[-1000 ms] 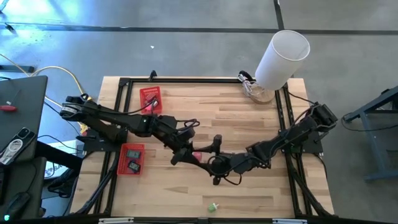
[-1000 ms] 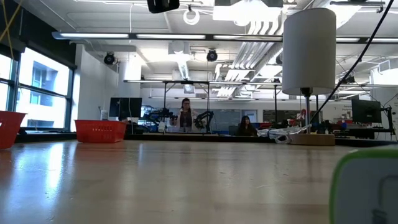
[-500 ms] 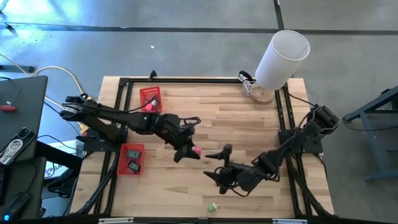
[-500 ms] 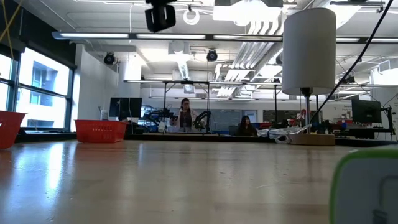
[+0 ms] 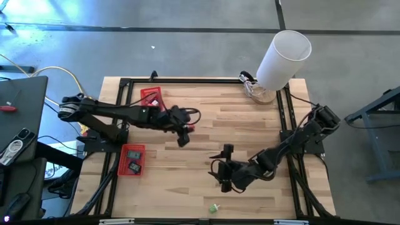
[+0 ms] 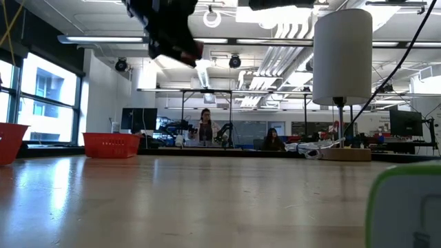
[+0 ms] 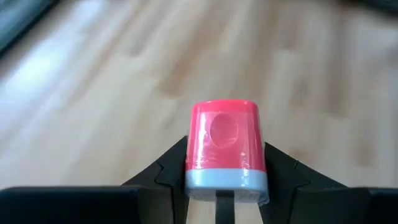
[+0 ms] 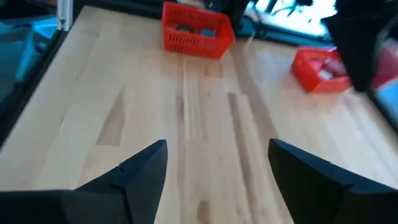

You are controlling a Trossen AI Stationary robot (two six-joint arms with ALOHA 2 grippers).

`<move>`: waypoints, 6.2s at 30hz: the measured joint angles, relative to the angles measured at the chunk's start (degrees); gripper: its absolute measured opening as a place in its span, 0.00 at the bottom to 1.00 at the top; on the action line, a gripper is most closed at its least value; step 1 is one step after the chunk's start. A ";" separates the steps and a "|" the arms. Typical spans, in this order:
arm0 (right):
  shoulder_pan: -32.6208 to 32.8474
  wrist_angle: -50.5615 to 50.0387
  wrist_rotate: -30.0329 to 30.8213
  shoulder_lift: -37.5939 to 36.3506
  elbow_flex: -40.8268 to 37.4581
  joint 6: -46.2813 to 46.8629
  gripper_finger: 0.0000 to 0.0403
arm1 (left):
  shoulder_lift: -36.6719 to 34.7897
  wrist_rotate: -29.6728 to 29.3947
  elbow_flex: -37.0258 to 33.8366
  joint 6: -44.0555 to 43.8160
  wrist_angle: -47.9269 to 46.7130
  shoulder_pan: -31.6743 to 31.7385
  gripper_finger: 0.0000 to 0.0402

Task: Pick & Place Office items
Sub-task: Put the pink charger adapter into the bottom red bin, then put the green adaptor into the top red bin

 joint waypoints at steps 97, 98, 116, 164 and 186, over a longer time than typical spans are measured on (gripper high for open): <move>-7.59 0.51 -11.68 -0.02 -7.16 10.04 0.65 | 15.20 1.58 -0.33 -5.88 -35.62 45.73 0.34; -7.59 0.50 -11.68 -0.02 -7.16 10.04 0.65 | 15.20 1.58 -0.33 -5.38 -35.56 45.73 0.35; -7.59 0.51 -11.68 -0.02 -7.16 10.04 0.65 | 15.11 1.45 0.18 0.94 -36.91 45.73 0.55; 12.29 26.46 -18.86 -0.03 -26.44 23.65 0.65 | -8.23 -27.69 4.64 -31.91 -39.92 -28.59 0.55; 20.60 63.58 -9.62 21.61 -33.02 23.25 0.65 | -3.72 -33.21 4.63 -28.89 -24.18 -33.21 0.55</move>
